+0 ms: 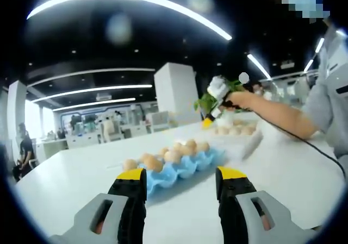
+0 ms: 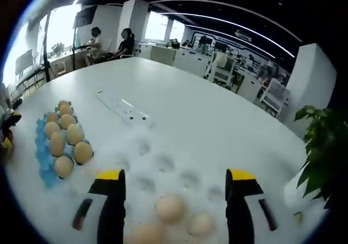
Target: Pick up the eggs on the table and place them into the egg tray on the table
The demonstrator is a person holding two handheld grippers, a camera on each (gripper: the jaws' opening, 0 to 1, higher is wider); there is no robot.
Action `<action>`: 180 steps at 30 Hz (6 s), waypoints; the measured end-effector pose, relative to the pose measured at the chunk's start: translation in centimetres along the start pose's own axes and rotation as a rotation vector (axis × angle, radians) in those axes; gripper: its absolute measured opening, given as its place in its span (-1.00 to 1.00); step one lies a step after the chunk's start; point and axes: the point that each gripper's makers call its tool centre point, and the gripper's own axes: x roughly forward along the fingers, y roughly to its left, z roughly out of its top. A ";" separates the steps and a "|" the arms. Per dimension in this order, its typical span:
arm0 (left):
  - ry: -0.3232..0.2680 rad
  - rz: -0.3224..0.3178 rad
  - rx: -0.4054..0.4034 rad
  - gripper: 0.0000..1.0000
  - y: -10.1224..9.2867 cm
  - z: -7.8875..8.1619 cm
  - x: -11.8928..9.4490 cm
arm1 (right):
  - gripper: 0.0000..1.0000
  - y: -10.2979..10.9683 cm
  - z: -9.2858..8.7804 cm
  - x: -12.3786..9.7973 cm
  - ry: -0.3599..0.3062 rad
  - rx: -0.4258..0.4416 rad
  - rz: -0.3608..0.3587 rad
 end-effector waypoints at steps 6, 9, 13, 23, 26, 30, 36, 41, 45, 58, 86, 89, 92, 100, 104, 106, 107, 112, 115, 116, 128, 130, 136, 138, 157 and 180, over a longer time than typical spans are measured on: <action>0.001 -0.001 -0.001 0.03 0.0 0.0 0.0 | 0.28 0.1 -1.6 1.1 0.071 -0.011 0.028; 0.001 0.000 -0.001 0.03 0.0 0.0 0.0 | 0.22 -0.1 -2.7 1.2 0.111 0.001 0.022; -0.001 -0.001 -0.004 0.03 0.0 0.0 0.0 | 0.18 -0.2 -3.7 1.4 0.136 0.047 0.039; 0.000 -0.001 -0.004 0.03 0.0 0.0 0.0 | -0.01 0.0 -4.2 1.3 0.111 0.131 0.117; 0.001 -0.001 -0.004 0.03 0.0 -0.1 0.0 | -0.05 0.0 -4.1 1.1 0.105 0.136 0.126; 0.002 0.000 -0.004 0.03 0.1 -0.1 0.0 | -0.15 0.1 -4.1 1.0 0.103 0.137 0.138; 0.002 0.000 -0.002 0.03 0.1 -0.1 0.0 | -0.26 0.6 -4.0 0.8 0.104 0.126 0.160; 0.004 0.001 -0.001 0.03 0.1 -0.2 0.0 | -0.42 1.2 -4.0 0.3 0.102 0.131 0.188; 0.005 0.001 0.000 0.02 0.1 -0.2 0.0 | -0.45 1.4 -4.2 0.1 0.105 0.135 0.188; 0.009 0.001 0.002 0.02 0.0 -0.3 0.0 | -0.48 1.3 -3.7 -0.3 0.117 0.119 0.169; 0.013 0.006 0.005 0.02 0.1 -0.2 -0.1 | -0.47 3.9 -1.5 -1.8 0.073 0.059 0.258; 0.012 0.005 0.006 0.02 0.0 -0.2 -0.1 | -0.46 3.9 -1.9 -1.9 0.085 0.050 0.254; 0.012 0.004 0.005 0.02 0.0 -0.2 -0.1 | -0.46 4.1 -2.2 -2.1 0.092 0.044 0.252; 0.006 0.001 0.009 0.00 -0.1 -0.1 -0.1 | -0.46 4.0 -2.7 -2.4 0.122 0.053 0.246; 0.005 -0.001 0.006 0.00 -0.1 -0.1 -0.1 | -0.46 4.0 -2.7 -2.4 0.125 0.042 0.242; 0.005 -0.001 0.006 0.00 -0.1 -0.1 -0.1 | -0.46 4.0 -2.6 -2.4 0.127 0.038 0.240; 0.005 -0.001 0.005 0.00 -0.1 -0.1 -0.1 | -0.45 4.0 -2.6 -2.4 0.128 0.035 0.240; 0.005 -0.001 0.005 0.00 -0.1 -0.1 -0.1 | -0.44 3.9 -2.8 -2.2 0.131 0.024 0.236; 0.004 -0.003 0.005 0.01 -0.1 -0.1 -0.1 | -0.44 3.9 -2.9 -2.1 0.138 0.014 0.230; 0.004 -0.003 0.005 0.01 -0.1 -0.1 -0.1 | -0.43 3.9 -2.9 -2.1 0.139 0.012 0.229; 0.006 -0.003 0.002 0.01 0.0 -0.2 -0.1 | -0.43 3.2 -3.6 -1.4 0.170 -0.043 0.211; 0.005 -0.003 0.002 0.01 -0.1 -0.2 -0.1 | -0.43 3.3 -3.4 -1.3 0.169 -0.048 0.209; 0.006 -0.002 0.001 0.01 0.0 -0.2 0.0 | -0.43 3.6 -2.9 -1.1 0.154 -0.052 0.209; 0.006 -0.002 0.002 0.01 0.0 -0.2 0.0 | -0.43 3.9 -2.8 -1.1 0.151 -0.051 0.219; 0.006 0.000 0.007 0.00 0.0 -0.1 0.0 | -0.43 6.8 2.0 -2.3 0.012 -0.177 0.232; 0.003 0.000 0.008 0.01 0.0 0.0 -0.1 | -0.43 13.4 6.7 -3.3 -0.131 -0.261 0.352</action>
